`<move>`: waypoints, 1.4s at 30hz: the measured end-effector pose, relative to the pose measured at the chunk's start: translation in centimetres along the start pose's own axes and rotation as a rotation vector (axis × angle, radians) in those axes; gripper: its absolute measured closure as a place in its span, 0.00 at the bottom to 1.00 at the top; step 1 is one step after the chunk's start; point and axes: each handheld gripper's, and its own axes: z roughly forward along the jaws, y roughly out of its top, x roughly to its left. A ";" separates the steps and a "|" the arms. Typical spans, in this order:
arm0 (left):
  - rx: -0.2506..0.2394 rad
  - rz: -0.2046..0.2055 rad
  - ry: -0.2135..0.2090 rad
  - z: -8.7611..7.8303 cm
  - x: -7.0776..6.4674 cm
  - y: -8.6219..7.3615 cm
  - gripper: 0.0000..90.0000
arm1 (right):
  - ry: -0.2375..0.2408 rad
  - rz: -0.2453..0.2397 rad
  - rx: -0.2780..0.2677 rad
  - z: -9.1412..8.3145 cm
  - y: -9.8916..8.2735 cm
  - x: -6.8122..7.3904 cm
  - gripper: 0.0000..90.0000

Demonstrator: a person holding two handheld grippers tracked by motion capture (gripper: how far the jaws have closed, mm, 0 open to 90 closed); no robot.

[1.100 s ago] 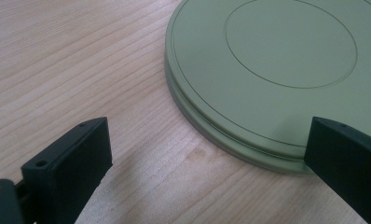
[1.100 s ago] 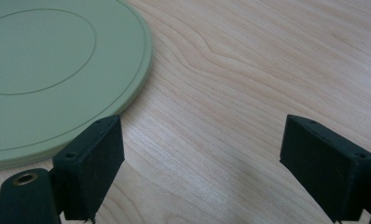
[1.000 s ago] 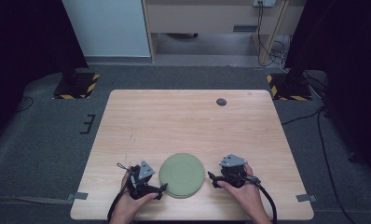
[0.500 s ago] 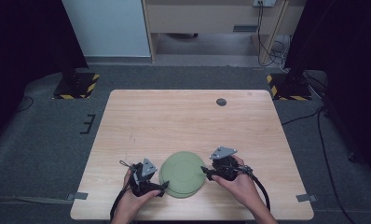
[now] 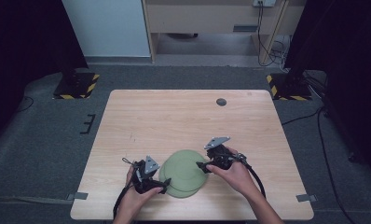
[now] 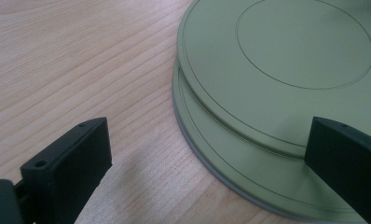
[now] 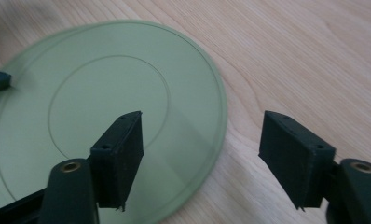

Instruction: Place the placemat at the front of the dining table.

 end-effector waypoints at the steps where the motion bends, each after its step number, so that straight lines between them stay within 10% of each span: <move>1: 0.001 -0.001 0.000 0.1 0.0 0.1 0.00 | 0.012 0.004 0.011 0.4 0.1 -0.2 0.29; 42: 0.000 0.003 0.013 0.4 -0.1 0.2 0.00 | 0.187 0.074 0.065 3.9 0.8 -2.2 0.33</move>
